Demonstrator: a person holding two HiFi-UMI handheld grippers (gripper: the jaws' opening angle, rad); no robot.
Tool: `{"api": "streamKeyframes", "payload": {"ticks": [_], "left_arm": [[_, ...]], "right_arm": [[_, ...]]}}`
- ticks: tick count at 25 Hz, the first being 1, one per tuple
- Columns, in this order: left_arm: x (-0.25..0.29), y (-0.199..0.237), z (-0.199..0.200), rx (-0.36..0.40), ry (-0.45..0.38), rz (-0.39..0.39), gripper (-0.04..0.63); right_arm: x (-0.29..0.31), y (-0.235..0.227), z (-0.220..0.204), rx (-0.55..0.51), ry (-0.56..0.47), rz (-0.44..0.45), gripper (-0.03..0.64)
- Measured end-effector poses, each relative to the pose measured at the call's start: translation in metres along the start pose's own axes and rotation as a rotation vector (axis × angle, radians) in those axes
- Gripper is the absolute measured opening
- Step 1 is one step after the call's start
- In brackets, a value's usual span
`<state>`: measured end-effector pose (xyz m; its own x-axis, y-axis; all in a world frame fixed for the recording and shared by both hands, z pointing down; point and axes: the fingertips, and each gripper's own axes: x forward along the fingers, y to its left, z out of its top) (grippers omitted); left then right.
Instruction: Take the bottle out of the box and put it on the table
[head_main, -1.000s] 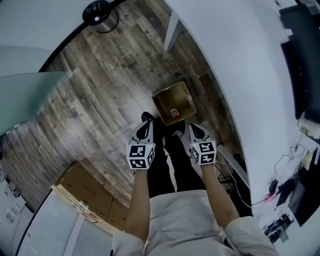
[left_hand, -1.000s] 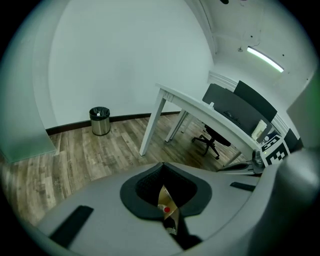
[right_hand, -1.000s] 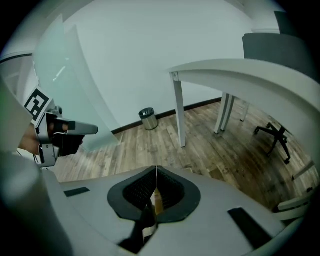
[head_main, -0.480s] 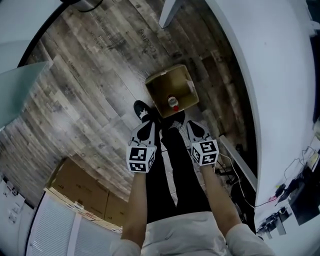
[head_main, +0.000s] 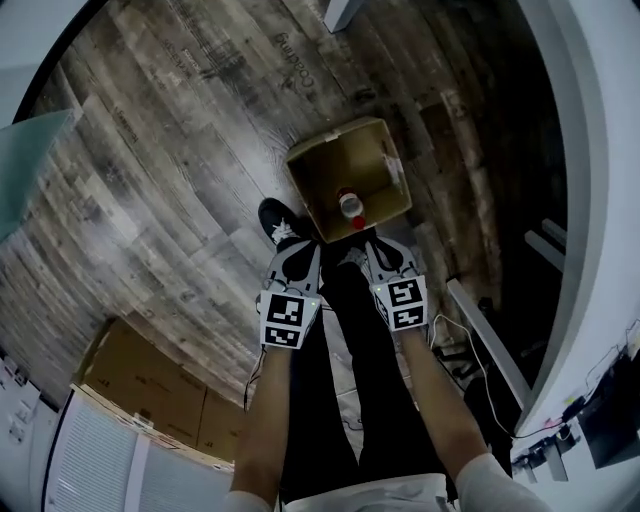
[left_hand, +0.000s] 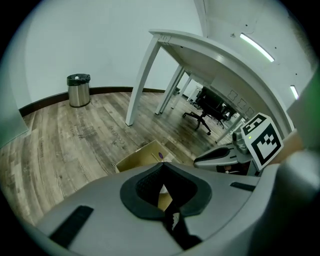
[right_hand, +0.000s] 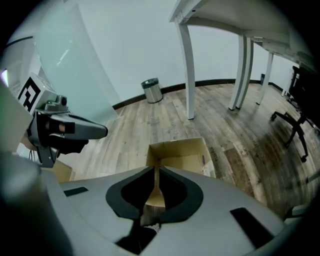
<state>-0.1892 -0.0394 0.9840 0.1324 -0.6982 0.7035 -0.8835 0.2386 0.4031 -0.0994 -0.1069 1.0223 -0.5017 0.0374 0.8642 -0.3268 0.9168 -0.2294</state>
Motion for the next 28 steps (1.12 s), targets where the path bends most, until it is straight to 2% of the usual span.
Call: {"api": "streamKeyframes", "payload": {"ticks": [4,8,13,16,22,28], "left_arm": [[0.021,0.000,-0.022,0.004,-0.001,-0.015,0.015],[0.040,0.000,-0.040,0.034,-0.004,-0.034,0.014],[0.054,0.009,-0.057,0.061,-0.017,-0.034,0.014],[0.061,0.017,-0.069,0.069,-0.022,-0.028,0.015],[0.077,0.026,-0.088,0.058,-0.026,-0.026,0.015],[0.086,0.030,-0.093,0.077,-0.047,-0.033,0.014]], "right_arm": [[0.030,-0.006,-0.026,-0.062,0.047,0.001,0.101],[0.058,-0.016,-0.050,-0.069,0.083,0.012,0.167],[0.088,-0.018,-0.074,-0.106,0.124,0.023,0.217],[0.103,-0.018,-0.086,-0.136,0.151,0.007,0.222],[0.125,-0.024,-0.101,-0.281,0.216,-0.036,0.225],[0.141,-0.025,-0.101,-0.409,0.218,-0.053,0.223]]}}
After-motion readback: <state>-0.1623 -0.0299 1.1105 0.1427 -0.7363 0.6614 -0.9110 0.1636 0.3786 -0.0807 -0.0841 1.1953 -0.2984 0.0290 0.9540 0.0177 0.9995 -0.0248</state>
